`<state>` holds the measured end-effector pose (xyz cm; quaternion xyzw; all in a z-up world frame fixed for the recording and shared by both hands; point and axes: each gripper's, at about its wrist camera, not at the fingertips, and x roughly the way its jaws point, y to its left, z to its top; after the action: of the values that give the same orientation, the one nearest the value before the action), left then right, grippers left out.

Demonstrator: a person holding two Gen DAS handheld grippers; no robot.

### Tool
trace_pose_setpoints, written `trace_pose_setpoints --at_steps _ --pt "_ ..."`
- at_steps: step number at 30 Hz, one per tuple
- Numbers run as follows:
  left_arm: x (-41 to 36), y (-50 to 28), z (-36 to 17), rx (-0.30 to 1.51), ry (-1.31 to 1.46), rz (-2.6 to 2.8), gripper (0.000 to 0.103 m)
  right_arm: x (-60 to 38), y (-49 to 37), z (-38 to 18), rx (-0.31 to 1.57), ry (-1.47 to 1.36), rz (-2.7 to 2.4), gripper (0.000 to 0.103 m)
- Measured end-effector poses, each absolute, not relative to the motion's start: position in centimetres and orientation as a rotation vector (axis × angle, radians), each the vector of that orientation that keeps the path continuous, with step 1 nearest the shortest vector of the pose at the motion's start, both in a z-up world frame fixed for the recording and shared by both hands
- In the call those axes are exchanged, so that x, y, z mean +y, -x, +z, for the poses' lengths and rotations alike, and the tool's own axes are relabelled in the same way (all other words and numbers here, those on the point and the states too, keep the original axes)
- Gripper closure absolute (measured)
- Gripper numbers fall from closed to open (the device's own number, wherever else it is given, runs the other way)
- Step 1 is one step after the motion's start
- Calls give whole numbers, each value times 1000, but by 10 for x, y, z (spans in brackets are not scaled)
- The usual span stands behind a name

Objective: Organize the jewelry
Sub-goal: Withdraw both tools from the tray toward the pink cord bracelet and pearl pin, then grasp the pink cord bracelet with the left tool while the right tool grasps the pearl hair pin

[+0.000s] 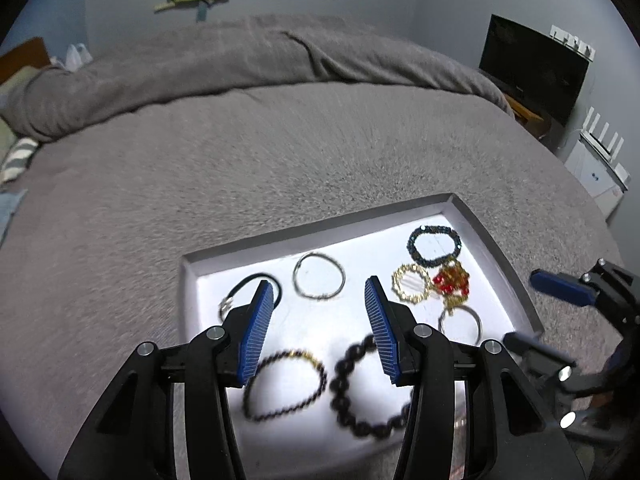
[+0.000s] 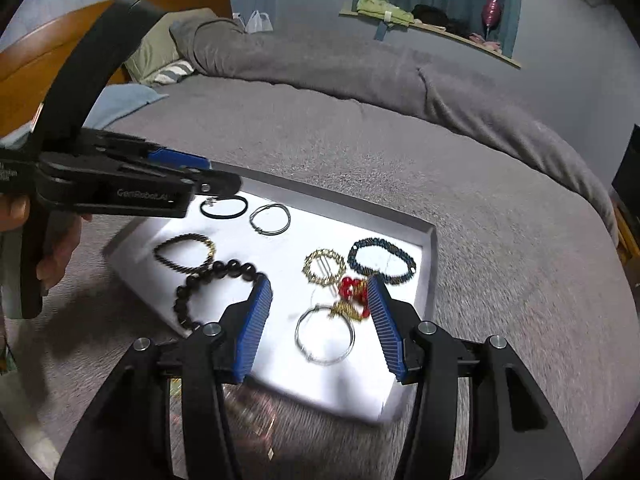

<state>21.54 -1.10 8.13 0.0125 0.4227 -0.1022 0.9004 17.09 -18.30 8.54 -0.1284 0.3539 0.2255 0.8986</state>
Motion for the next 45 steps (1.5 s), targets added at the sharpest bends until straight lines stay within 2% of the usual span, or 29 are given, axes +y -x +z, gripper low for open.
trace_pose_setpoints --at_steps 12,18,24,25,26,27,33,35,40,45 --pt "-4 -117 99 706 23 -176 52 -223 -107 97 656 88 410 52" --pt "-16 -72 84 628 11 -154 49 -232 -92 82 641 21 373 52" --pt "-26 -58 59 628 19 -174 47 -228 -87 66 626 40 340 52" --pt "-27 -56 57 625 9 -180 45 -228 -87 63 626 51 335 51" --pt "-30 -53 54 615 -4 -186 35 -228 -86 61 622 57 330 45" --pt "-32 -50 52 603 -12 -190 30 -229 -85 59 617 61 326 44" --pt "-41 -40 40 599 -42 -240 30 -236 -86 46 631 46 329 41" --pt "-44 -40 35 604 -45 -256 29 -237 -85 45 625 42 332 28" --pt "-47 -47 19 629 -76 -247 28 -243 -86 41 617 34 318 12" --pt "-47 -55 9 682 -49 -267 28 -252 -91 39 612 18 289 5"
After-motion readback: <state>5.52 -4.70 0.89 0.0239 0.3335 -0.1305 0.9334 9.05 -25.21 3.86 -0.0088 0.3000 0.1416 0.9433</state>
